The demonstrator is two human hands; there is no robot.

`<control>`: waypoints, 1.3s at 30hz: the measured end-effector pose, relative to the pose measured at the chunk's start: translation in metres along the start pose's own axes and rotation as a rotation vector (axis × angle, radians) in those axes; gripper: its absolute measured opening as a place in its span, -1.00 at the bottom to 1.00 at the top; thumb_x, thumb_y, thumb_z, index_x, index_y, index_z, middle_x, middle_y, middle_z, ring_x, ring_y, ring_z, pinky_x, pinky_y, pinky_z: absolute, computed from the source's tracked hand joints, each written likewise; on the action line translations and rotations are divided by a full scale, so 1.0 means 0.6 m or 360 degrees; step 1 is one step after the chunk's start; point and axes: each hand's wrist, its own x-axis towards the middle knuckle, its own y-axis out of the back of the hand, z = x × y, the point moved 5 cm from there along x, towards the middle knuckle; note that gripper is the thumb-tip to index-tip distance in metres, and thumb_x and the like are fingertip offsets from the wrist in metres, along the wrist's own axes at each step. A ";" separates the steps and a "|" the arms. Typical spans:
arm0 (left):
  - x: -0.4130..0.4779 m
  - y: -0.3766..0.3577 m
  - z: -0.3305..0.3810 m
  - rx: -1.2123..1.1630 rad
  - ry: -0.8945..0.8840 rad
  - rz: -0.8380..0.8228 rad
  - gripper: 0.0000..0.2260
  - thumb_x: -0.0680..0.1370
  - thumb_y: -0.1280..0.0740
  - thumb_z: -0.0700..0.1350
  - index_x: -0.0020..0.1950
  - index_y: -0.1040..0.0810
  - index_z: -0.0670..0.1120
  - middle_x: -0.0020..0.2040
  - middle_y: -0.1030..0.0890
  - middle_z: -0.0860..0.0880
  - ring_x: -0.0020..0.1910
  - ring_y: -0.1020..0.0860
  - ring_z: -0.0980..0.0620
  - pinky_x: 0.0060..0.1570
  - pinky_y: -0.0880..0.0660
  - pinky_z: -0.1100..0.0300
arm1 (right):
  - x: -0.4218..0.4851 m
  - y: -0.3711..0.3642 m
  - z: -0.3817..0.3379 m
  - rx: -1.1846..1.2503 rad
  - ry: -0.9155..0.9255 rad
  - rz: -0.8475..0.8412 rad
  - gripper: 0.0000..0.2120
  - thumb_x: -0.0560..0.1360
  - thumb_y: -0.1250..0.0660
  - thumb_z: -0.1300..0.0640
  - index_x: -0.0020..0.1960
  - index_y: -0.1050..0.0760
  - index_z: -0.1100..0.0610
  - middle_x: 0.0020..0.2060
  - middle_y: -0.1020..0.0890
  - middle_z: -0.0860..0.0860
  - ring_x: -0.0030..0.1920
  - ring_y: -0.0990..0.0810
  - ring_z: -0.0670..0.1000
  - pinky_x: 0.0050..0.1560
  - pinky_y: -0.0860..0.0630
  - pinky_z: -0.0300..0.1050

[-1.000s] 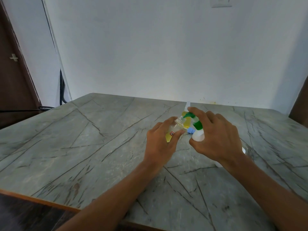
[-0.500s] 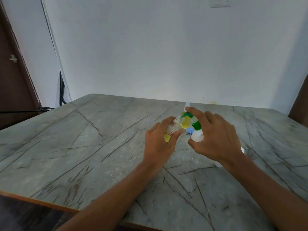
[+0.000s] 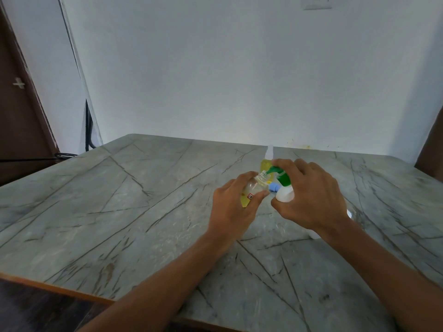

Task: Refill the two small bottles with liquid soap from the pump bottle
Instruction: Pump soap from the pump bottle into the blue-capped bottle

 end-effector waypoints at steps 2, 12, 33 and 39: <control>-0.001 -0.001 0.000 0.0011 -0.0007 0.0001 -0.59 0.45 -0.40 0.12 0.25 -0.50 0.01 0.04 -0.63 0.07 -0.13 -0.57 0.18 -0.15 -0.53 0.37 | -0.002 0.002 0.000 -0.0002 -0.0005 0.0019 -0.22 0.14 -0.58 -0.10 0.26 -0.32 -0.03 -0.13 -0.59 0.06 -0.27 -0.50 0.06 -0.34 -0.48 -0.10; 0.006 0.009 -0.002 0.0029 0.0092 0.0064 -0.62 0.46 -0.39 0.13 0.24 -0.48 0.08 -0.02 -0.54 0.24 -0.16 -0.51 0.30 -0.15 -0.38 0.56 | -0.005 0.010 -0.008 -0.0056 -0.0008 0.0004 -0.03 0.20 -0.51 -0.11 0.51 -0.14 -0.12 -0.20 -0.51 -0.03 -0.28 -0.40 -0.02 -0.42 -0.44 -0.17; 0.003 0.005 -0.002 -0.0008 0.0060 0.0066 -0.61 0.47 -0.40 0.12 0.24 -0.49 0.03 0.01 -0.61 0.14 -0.13 -0.57 0.18 -0.11 -0.57 0.21 | 0.000 0.004 -0.004 0.0000 0.0038 0.0019 -0.17 0.17 -0.53 -0.10 0.37 -0.28 -0.05 -0.16 -0.58 0.03 -0.27 -0.46 0.02 -0.35 -0.48 -0.12; 0.000 0.003 0.004 -0.0038 -0.0014 0.0052 -0.60 0.45 -0.41 0.11 0.23 -0.52 -0.01 0.01 -0.64 0.07 -0.13 -0.58 0.16 -0.13 -0.56 0.24 | -0.001 0.004 -0.001 0.0038 0.0038 0.0050 -0.22 0.14 -0.56 -0.07 0.29 -0.32 -0.03 -0.15 -0.59 0.06 -0.28 -0.49 0.04 -0.35 -0.45 -0.13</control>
